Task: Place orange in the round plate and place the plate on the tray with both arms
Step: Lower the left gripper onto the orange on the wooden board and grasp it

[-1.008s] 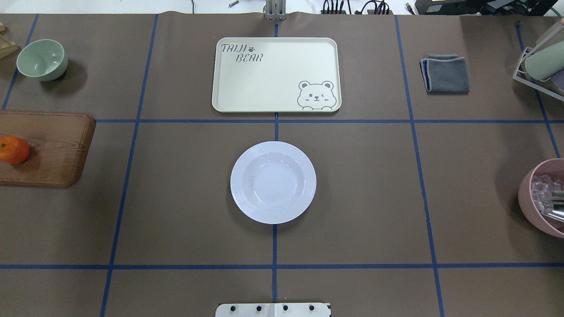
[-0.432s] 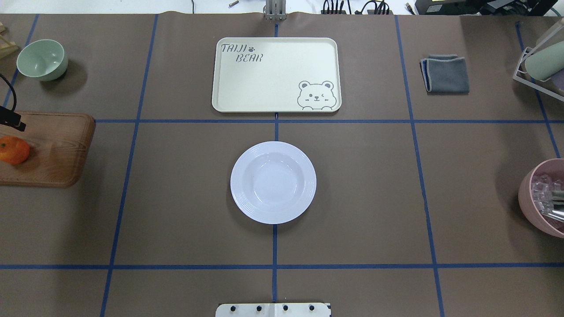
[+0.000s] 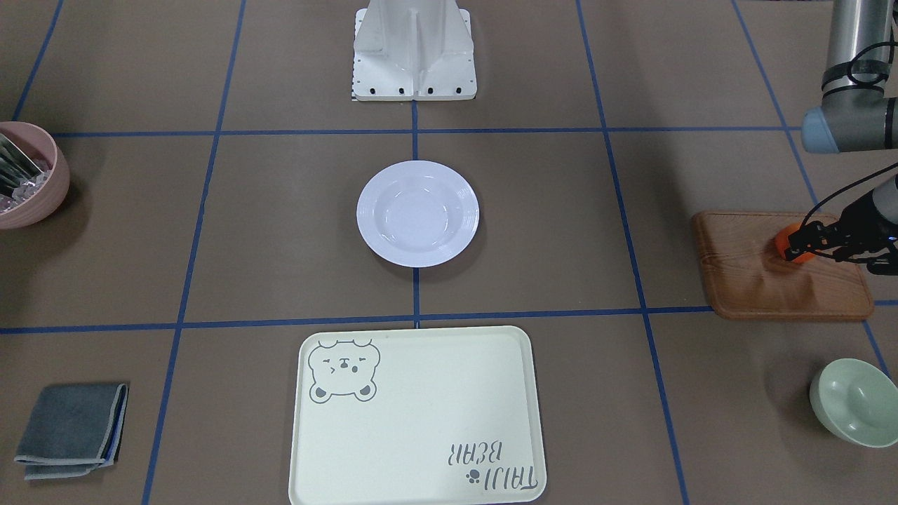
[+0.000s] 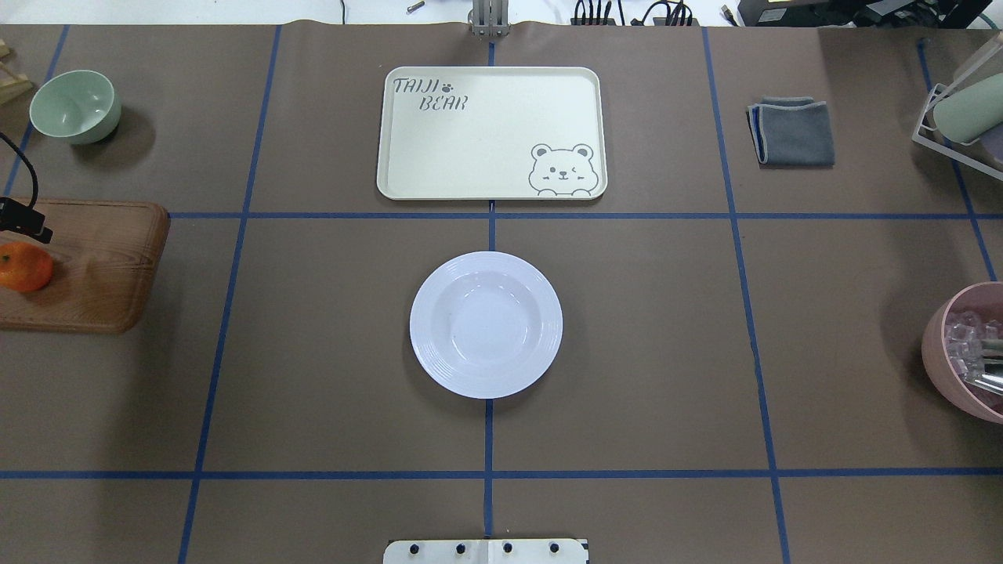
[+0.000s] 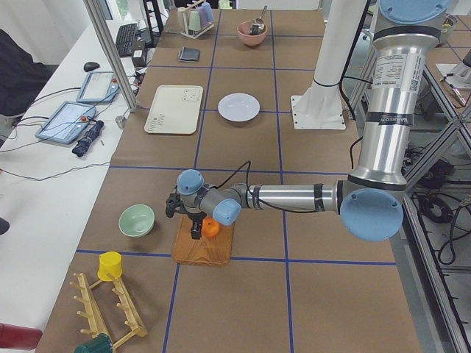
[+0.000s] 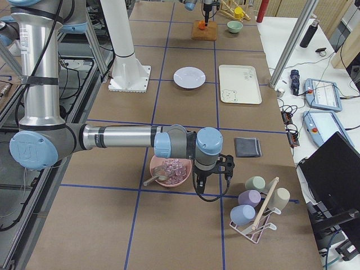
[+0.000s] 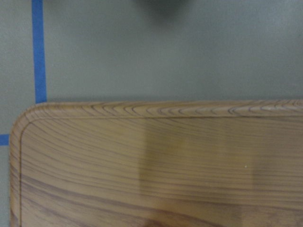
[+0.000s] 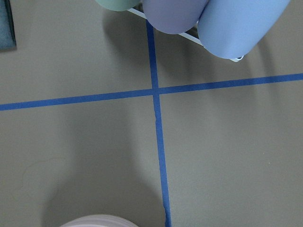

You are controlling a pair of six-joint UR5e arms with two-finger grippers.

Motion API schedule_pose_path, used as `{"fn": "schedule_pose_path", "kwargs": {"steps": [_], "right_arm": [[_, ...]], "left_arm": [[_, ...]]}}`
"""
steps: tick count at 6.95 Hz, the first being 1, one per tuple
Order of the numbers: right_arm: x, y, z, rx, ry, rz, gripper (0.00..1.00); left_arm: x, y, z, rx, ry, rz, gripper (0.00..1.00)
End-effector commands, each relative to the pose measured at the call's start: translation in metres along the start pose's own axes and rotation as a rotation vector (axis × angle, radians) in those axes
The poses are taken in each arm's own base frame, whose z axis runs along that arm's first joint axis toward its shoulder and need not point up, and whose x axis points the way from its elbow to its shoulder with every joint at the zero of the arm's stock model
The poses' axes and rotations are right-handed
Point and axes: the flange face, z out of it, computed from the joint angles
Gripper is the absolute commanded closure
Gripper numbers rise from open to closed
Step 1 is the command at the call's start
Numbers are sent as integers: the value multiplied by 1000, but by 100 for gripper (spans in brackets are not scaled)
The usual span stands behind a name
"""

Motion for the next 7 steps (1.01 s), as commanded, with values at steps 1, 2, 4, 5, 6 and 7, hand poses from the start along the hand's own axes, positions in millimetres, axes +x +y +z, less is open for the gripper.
{"fn": "schedule_pose_path", "kwargs": {"steps": [1,2,4,5,6,7], "right_arm": [[0,0,0,-1,-1,1,0],[0,0,0,-1,-1,1,0],[-2,0,0,-2,-17,0,0],[-3,0,-1,0,-21,-2,0],[-5,0,-1,-3,-43,-2,0],[-6,1,-1,-4,-51,-1,0]], "left_arm": [[-2,14,12,-30,-5,7,1],[-10,22,15,-38,-8,1,1],[-12,36,14,-68,33,-5,23],[-11,36,14,-70,36,-5,71],[-3,34,8,-59,42,5,100],[21,28,-15,-24,67,29,100]]}}
